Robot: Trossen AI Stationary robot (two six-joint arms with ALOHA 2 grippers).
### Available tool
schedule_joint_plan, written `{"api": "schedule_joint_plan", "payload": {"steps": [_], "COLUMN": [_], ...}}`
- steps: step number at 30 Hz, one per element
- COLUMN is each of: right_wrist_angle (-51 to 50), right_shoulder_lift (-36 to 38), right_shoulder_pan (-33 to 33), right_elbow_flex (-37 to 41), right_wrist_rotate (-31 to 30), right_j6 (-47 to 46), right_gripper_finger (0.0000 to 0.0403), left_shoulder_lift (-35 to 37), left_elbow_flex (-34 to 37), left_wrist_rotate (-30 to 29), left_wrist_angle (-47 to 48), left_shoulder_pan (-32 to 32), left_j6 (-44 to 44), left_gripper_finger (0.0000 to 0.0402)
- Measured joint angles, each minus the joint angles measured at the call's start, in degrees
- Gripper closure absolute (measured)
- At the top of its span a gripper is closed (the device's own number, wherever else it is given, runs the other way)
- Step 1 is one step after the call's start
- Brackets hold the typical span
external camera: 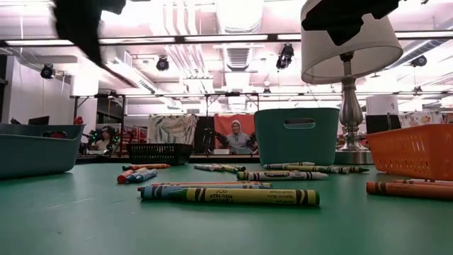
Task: Sort crayons
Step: Put the orange crayon into the blue bin
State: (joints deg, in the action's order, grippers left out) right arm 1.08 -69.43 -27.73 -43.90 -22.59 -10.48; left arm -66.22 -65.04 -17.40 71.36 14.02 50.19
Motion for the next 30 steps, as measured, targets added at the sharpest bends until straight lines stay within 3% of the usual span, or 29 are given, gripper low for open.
{"api": "schedule_joint_plan", "payload": {"steps": [4,8,17,22,30], "right_wrist_angle": [0.48,0.73,0.44,0.48,0.50], "right_shoulder_lift": [0.00,0.00,0.00,0.00,0.00], "right_shoulder_pan": [0.00,0.00,0.00,0.00,0.00], "right_elbow_flex": [0.00,0.00,0.00,0.00,0.00], "right_wrist_rotate": [0.00,0.00,0.01,0.02,0.01], "right_j6": [-0.01,0.04,0.70,1.15,1.27], "right_gripper_finger": [0.0344,0.0344,0.0344,0.0344,0.0344], "left_shoulder_lift": [0.17,-1.22,-4.09,-6.58,-11.29], "left_elbow_flex": [-5.63,-6.60,4.99,9.61,10.45], "left_wrist_rotate": [3.44,9.17,24.37,24.54,22.45], "left_wrist_angle": [13.01,18.71,18.60,16.74,14.05], "left_shoulder_pan": [2.22,2.82,2.75,2.75,2.75], "left_j6": [7.79,11.44,12.12,12.83,12.80], "left_gripper_finger": [0.0402,0.0402,0.0402,0.0402,0.0401]}}
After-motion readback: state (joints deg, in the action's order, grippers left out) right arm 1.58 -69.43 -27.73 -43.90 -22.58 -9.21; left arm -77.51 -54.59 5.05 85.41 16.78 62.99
